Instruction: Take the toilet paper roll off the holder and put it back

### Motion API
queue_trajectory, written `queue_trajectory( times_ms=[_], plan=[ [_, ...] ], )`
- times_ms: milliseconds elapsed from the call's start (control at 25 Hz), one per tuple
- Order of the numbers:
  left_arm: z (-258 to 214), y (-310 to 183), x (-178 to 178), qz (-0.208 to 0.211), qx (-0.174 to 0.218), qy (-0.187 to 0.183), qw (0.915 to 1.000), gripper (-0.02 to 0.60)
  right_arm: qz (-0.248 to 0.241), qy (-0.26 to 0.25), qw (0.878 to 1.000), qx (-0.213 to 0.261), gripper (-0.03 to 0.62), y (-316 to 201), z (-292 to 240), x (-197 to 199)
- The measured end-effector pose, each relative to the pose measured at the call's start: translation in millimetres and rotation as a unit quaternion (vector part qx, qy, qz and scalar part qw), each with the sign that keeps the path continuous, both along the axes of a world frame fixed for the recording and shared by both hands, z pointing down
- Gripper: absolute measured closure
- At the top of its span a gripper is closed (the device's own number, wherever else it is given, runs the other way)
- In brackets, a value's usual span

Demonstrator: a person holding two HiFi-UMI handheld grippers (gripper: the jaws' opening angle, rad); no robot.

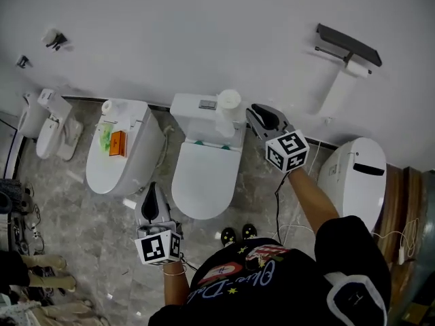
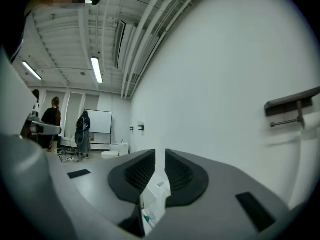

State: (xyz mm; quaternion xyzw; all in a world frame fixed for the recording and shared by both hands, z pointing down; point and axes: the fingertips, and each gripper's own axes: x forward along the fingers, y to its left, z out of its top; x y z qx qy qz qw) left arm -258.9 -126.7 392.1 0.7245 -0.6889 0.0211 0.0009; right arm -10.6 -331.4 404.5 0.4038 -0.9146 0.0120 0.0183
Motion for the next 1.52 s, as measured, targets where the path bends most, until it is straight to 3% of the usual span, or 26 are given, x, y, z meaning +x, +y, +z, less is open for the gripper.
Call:
queue_trajectory(
  times_ms=[160,440,840,1520],
  plan=[
    [-7.7,2.1,23.5,0.029,0.014,0.000,0.9995,0.583,0.031,-0.031,0.999,-0.007,0.572,62.2,9.3,27.7],
    [-7.3,6.8,51.6,0.071,0.022,0.014,0.9972,0.583,0.069,-0.081,0.994,-0.005,0.579,144.4,13.9,42.3],
    [-13.3,8.0,72.3,0.096,0.026,0.011,0.9950,0.583,0.086,-0.067,0.994,0.021,0.580,155.9,0.2,62.5],
    [-14.5,19.0,72.2,0.092,0.026,0.002,0.9954,0.583,0.089,-0.079,0.993,0.025,0.580,164.4,-6.5,65.1]
  ],
)
